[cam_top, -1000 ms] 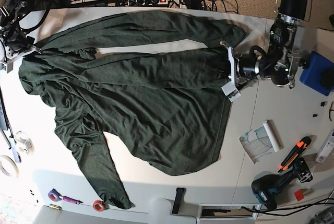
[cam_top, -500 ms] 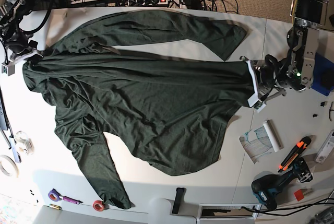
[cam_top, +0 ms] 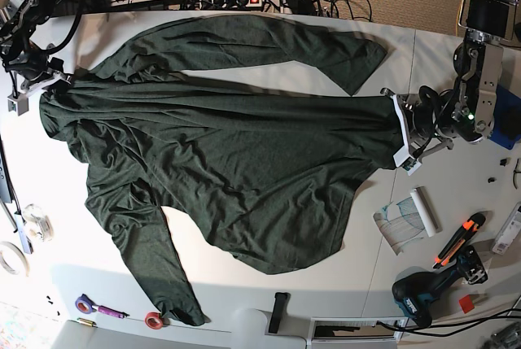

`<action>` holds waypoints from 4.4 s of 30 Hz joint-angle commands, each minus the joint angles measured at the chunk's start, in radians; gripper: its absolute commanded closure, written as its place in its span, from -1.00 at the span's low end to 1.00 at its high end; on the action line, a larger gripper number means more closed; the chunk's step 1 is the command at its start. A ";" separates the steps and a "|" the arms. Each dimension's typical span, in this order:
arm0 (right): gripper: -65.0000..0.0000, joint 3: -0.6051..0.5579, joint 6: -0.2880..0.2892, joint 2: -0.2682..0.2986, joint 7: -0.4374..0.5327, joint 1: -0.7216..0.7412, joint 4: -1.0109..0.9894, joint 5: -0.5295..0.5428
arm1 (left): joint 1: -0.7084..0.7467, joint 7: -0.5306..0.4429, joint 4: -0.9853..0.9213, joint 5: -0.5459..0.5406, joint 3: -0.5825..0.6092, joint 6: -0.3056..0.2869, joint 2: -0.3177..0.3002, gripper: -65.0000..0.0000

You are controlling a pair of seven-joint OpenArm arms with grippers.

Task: Layout the t-shirt on the table in an organized manner, then fold the t-shirt properly
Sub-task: 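Release the shirt side and raise the left gripper away, then grasp the sleeve cuff with the left gripper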

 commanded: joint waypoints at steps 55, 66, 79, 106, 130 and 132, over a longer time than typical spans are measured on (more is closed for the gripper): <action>0.09 0.266 0.128 -0.375 -0.055 -0.241 0.298 0.588 | 0.363 0.145 0.325 -0.502 -0.970 -0.241 -0.068 0.11; 0.17 0.079 0.128 -0.379 -0.005 -0.207 0.125 0.488 | 0.363 0.143 0.325 -0.502 -0.970 -0.241 -0.068 0.11; 0.96 0.327 0.128 -0.354 -0.115 -0.283 0.295 0.697 | 0.364 0.179 0.325 -0.488 -0.970 -0.212 -0.064 0.11; 0.96 0.326 0.128 -0.354 -0.115 -0.293 0.320 0.707 | 0.548 0.075 0.324 -0.383 -0.379 -0.078 0.102 -0.19; 0.96 0.326 0.128 -0.355 -0.115 -0.293 0.320 0.717 | 0.418 0.120 0.167 -0.395 -0.224 -0.083 0.193 -0.07; 0.96 0.326 0.128 -0.355 -0.115 -0.293 0.320 0.717 | 0.418 0.121 0.167 -0.385 -0.193 -0.083 0.193 -0.07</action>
